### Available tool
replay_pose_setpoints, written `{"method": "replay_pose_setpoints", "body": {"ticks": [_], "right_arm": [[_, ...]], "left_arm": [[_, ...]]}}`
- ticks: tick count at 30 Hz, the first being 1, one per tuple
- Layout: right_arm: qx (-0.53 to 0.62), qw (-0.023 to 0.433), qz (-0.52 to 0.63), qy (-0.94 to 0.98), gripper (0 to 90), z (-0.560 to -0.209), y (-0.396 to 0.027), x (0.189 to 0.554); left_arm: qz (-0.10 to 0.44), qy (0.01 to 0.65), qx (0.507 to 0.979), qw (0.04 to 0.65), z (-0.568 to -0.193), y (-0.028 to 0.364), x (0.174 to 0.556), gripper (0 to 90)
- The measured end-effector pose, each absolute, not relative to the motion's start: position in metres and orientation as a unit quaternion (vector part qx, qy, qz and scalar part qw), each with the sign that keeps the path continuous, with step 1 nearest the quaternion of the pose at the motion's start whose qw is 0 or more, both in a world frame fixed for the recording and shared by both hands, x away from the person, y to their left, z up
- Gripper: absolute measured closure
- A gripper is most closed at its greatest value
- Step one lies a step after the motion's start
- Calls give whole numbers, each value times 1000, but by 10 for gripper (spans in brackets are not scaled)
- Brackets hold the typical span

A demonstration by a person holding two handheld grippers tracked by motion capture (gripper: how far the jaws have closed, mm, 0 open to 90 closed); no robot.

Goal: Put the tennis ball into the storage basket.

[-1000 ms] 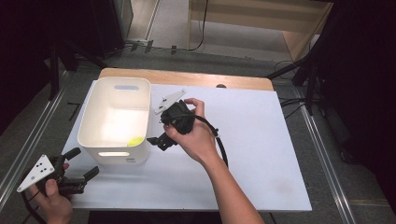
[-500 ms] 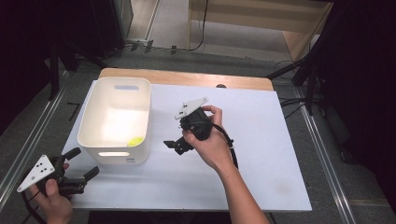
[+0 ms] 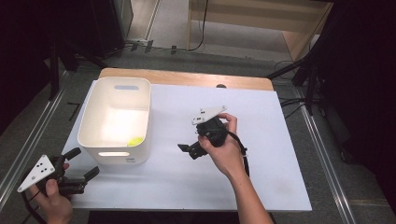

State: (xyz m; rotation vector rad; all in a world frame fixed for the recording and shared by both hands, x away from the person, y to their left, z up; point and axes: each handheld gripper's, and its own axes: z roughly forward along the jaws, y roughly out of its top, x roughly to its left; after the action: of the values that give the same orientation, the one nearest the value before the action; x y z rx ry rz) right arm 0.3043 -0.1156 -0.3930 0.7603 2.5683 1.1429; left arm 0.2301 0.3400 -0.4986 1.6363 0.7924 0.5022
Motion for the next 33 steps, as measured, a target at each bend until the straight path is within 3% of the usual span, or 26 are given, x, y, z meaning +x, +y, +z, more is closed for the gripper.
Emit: {"method": "replay_pose_setpoints", "body": {"ticks": [33], "right_arm": [[318,141,420,838,0,-421,-190,271]], "left_arm": [[219,338,705,583,-499,340,230,0]]}}
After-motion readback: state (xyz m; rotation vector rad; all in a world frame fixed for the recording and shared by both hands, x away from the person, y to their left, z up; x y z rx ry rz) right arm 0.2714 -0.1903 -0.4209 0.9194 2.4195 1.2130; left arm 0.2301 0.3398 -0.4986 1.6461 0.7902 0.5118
